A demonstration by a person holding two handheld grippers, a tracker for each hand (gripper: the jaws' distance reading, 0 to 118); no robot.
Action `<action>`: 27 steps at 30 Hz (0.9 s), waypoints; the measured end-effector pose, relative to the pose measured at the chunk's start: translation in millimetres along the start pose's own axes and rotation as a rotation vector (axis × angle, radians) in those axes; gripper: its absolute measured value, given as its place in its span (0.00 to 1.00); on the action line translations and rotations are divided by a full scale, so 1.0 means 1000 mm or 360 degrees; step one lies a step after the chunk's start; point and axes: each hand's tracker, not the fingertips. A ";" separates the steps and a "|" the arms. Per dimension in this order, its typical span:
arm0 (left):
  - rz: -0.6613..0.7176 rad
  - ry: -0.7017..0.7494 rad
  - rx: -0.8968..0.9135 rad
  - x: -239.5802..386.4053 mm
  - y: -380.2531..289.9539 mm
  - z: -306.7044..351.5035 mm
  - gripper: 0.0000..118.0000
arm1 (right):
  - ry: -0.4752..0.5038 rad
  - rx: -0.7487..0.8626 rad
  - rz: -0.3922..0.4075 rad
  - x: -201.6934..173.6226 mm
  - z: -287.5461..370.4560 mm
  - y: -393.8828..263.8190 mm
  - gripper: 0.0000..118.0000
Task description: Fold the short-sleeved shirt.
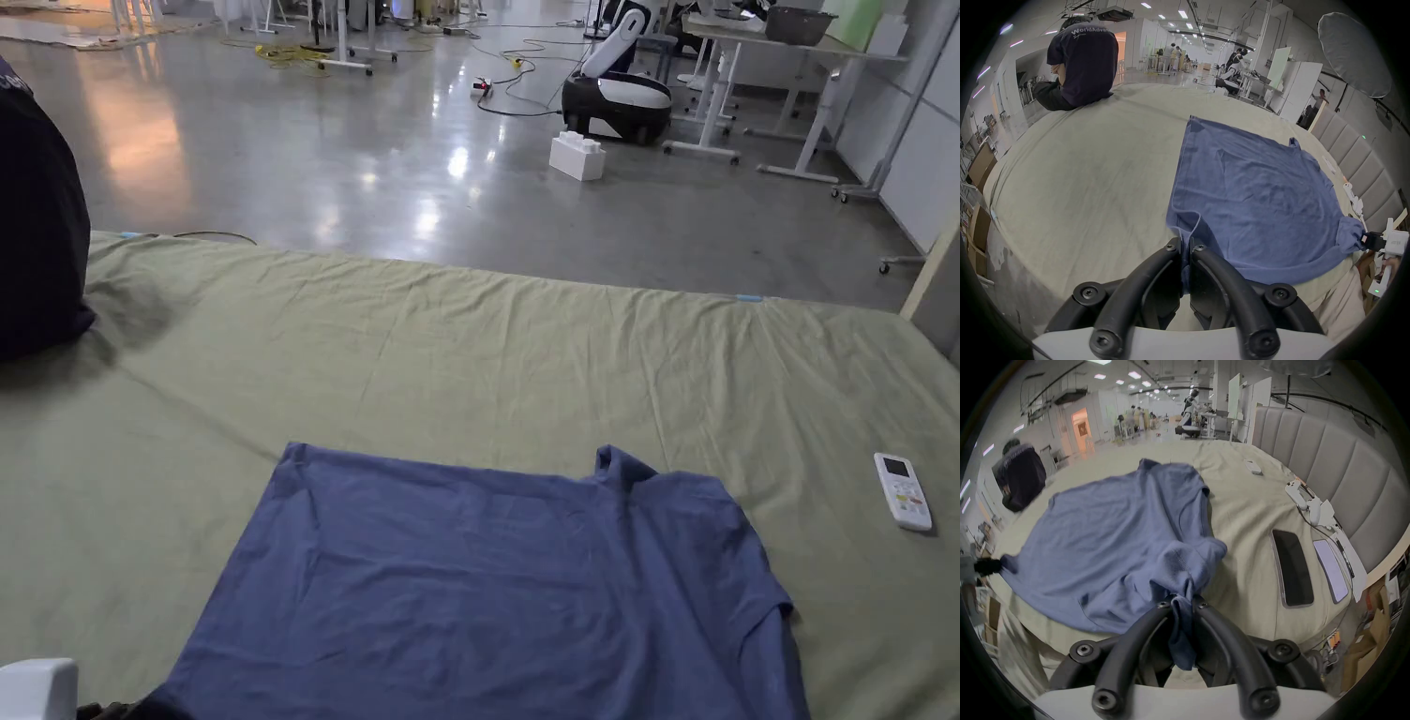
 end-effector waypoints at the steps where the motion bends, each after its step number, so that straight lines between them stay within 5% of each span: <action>1: -0.0005 -0.0002 0.0009 0.001 0.007 -0.002 0.05 | -0.0005 -0.0002 0.0027 -0.001 0.000 0.008 0.09; 11: 0.0026 0.0002 0.0139 0.010 0.089 -0.046 0.05 | -0.0001 0.0068 -0.0014 0.002 -0.051 0.095 0.09; 16: 0.0044 0.0024 0.0132 0.017 0.125 -0.089 0.05 | -0.0012 -0.0015 -0.0135 0.006 -0.102 0.132 0.09; 27: -0.0012 0.0107 -0.0095 0.031 0.142 -0.183 0.05 | -0.0049 -0.0250 -0.0070 0.006 -0.200 0.163 0.10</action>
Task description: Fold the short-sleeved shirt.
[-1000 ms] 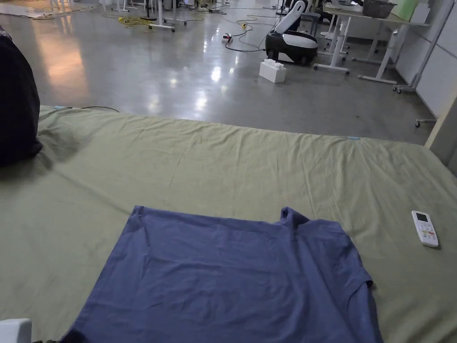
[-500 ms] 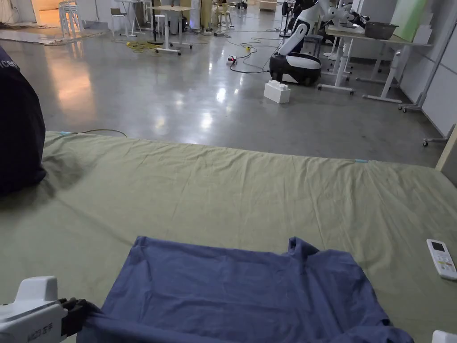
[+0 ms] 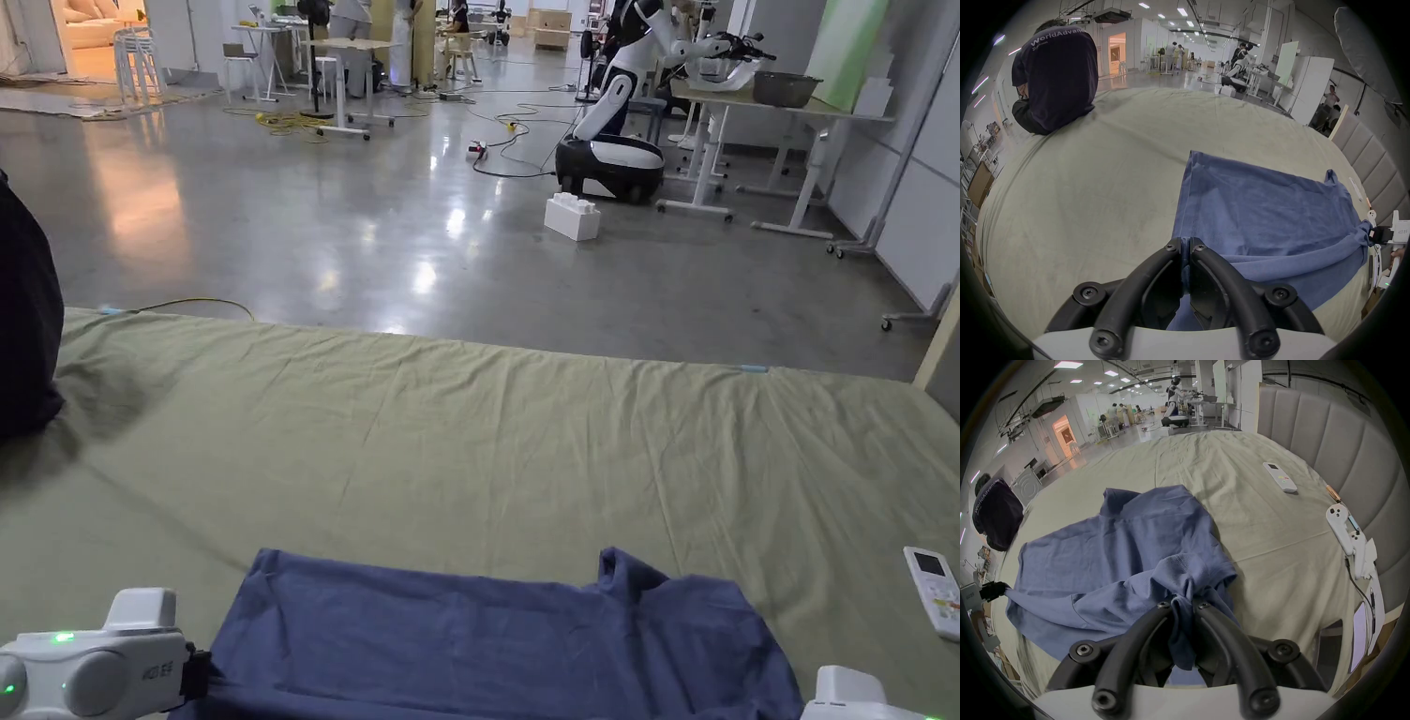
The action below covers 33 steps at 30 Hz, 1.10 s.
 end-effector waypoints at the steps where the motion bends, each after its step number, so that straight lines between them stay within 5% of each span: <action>1: 0.0006 0.0007 -0.0016 0.001 -0.001 -0.004 0.05 | -0.0003 -0.0015 0.0018 0.000 -0.005 0.001 0.10; 5: -0.0011 0.0007 -0.0047 0.000 -0.005 -0.013 0.05 | -0.0018 0.0014 0.0097 0.000 -0.014 -0.002 0.16; 8: -0.0017 0.0011 -0.0016 0.002 -0.010 -0.005 0.10 | -0.0077 0.0120 0.0110 -0.001 -0.005 -0.008 0.36; 12: -0.0013 -0.0005 0.0130 0.006 -0.017 0.020 0.45 | -0.0100 0.0388 0.0103 -0.004 0.022 -0.020 0.51; 17: -0.0073 -0.0075 0.0437 0.025 -0.033 0.069 0.39 | -0.0112 0.0756 0.0091 -0.025 0.075 -0.043 0.56; 20: -0.0063 -0.0038 0.0647 0.040 -0.045 0.102 0.21 | -0.0092 0.0950 0.0091 -0.041 0.104 -0.059 0.50; 23: -0.0074 0.0008 0.0816 0.054 -0.056 0.135 0.19 | -0.0085 0.1127 0.0125 -0.059 0.136 -0.072 0.45; 26: -0.0103 0.0026 0.0994 0.065 -0.065 0.165 0.08 | -0.0060 0.1269 0.0154 -0.074 0.163 -0.083 0.14; 33: -0.0176 0.0049 0.1212 0.077 -0.088 0.223 0.01 | -0.0045 0.1459 0.0207 -0.095 0.200 -0.098 0.01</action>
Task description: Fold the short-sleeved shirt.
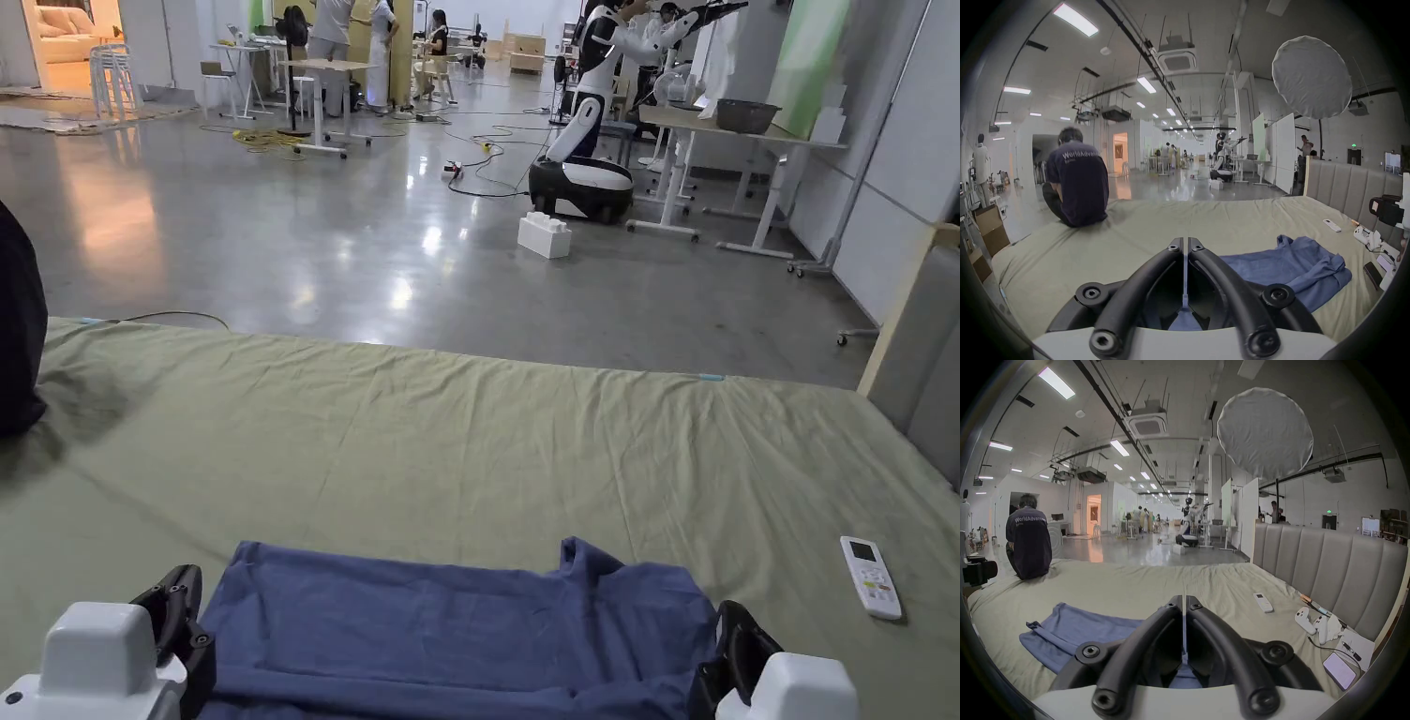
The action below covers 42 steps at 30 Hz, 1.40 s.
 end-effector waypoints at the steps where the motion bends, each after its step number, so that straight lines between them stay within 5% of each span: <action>1: 0.0000 0.0006 0.0010 0.000 0.000 0.005 0.01 | 0.0001 0.0010 -0.0001 -0.002 0.003 0.001 0.01; 10: 0.0036 0.0004 -0.0068 -0.015 -0.009 0.015 0.00 | 0.0017 0.0072 0.0071 -0.012 0.020 0.005 0.00; 20: 0.0147 -0.0081 -0.0966 -0.078 -0.059 -0.093 0.00 | 0.0043 -0.0086 0.0078 -0.007 0.009 -0.014 0.00; 22: 0.0109 -0.0075 -0.1108 -0.083 -0.073 -0.116 0.10 | 0.0039 -0.0107 0.0084 -0.006 0.007 -0.017 0.00; 25: 0.0142 -0.0123 -0.1309 -0.086 -0.088 -0.146 0.44 | 0.0037 -0.0154 0.0088 -0.003 0.002 -0.022 0.00; 27: 0.0142 -0.0097 -0.1419 -0.086 -0.099 -0.163 0.55 | 0.0029 -0.0181 0.0094 -0.001 0.001 -0.027 0.00; 37: -0.0045 -0.0060 -0.1598 -0.064 -0.131 -0.185 0.51 | -0.0016 -0.0400 0.0115 0.019 -0.008 -0.053 0.00; 42: -0.0081 -0.0136 -0.1550 -0.056 -0.134 -0.173 0.12 | -0.0041 -0.0641 0.0005 0.038 -0.025 -0.074 0.00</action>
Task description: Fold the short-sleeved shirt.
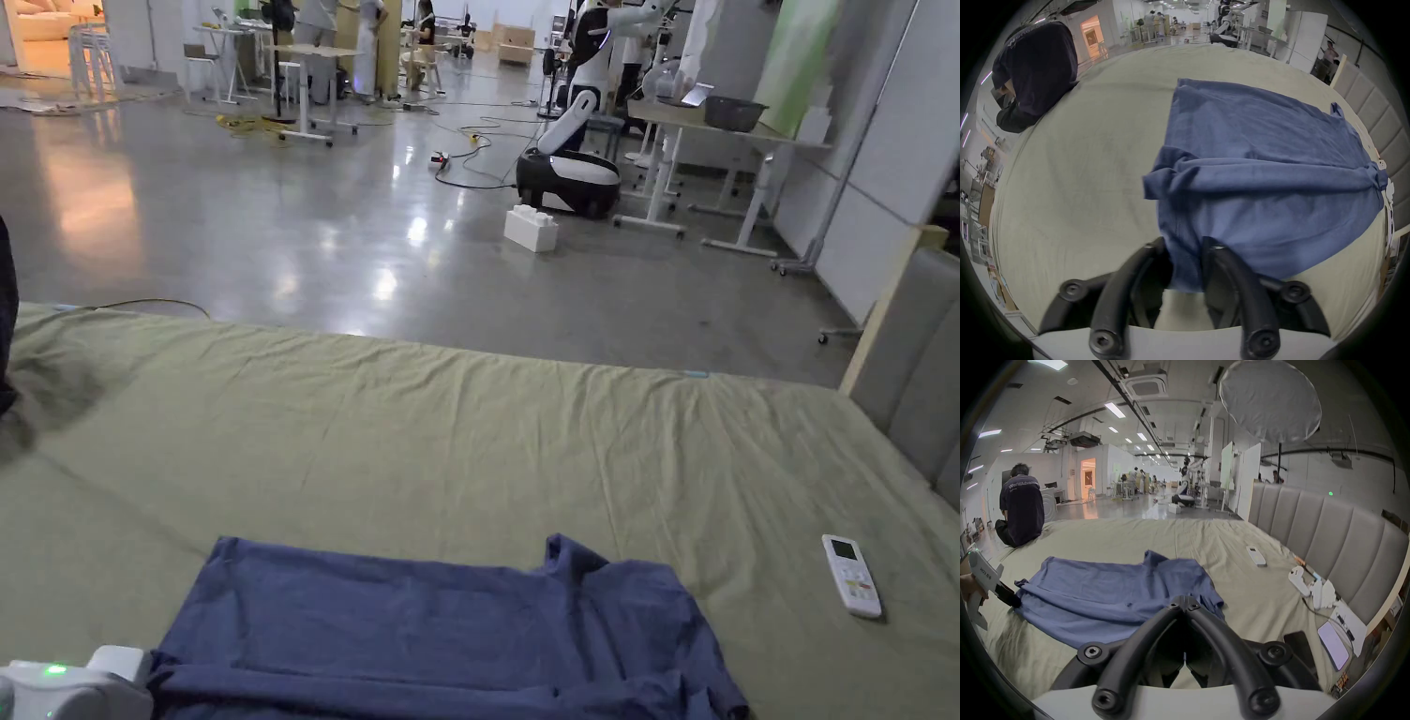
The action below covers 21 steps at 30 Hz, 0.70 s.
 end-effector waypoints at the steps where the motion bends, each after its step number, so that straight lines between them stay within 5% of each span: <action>1: 0.0013 -0.0021 0.0004 -0.001 -0.001 0.002 0.09 | -0.0005 -0.0041 -0.0010 0.006 -0.007 -0.001 0.00; 4: 0.0027 -0.0050 0.0022 -0.005 -0.003 0.008 0.08 | -0.0005 -0.0242 -0.0013 0.023 -0.033 -0.003 0.02; 6: 0.0030 -0.0060 0.0043 -0.008 -0.004 0.011 0.08 | 0.0018 -0.0381 -0.0045 0.036 -0.054 -0.007 0.16; 8: 0.0021 -0.0061 0.0060 -0.009 -0.007 0.015 0.08 | 0.0025 -0.0588 -0.0074 0.047 -0.078 -0.012 0.20; 9: 0.0018 -0.0058 0.0070 -0.009 -0.006 0.014 0.08 | 0.0026 -0.0657 -0.0078 0.051 -0.090 -0.016 0.37; 10: 0.0016 -0.0058 0.0078 -0.009 -0.007 0.015 0.08 | 0.0042 -0.0740 -0.0061 0.053 -0.101 -0.019 0.43; 15: 0.0027 -0.0049 0.0091 -0.009 -0.010 0.012 0.08 | 0.0085 -0.0879 -0.0058 0.055 -0.137 -0.032 0.53; 19: 0.0039 -0.0038 0.0101 -0.006 -0.013 0.012 0.08 | 0.0102 -0.0893 0.0007 0.044 -0.138 -0.032 0.49; 20: 0.0046 -0.0037 0.0105 -0.006 -0.014 0.012 0.08 | 0.0148 -0.0880 0.0047 0.041 -0.135 -0.030 0.43; 21: 0.0054 -0.0036 0.0109 -0.005 -0.015 0.013 0.08 | 0.0194 -0.0864 0.0074 0.037 -0.134 -0.030 0.25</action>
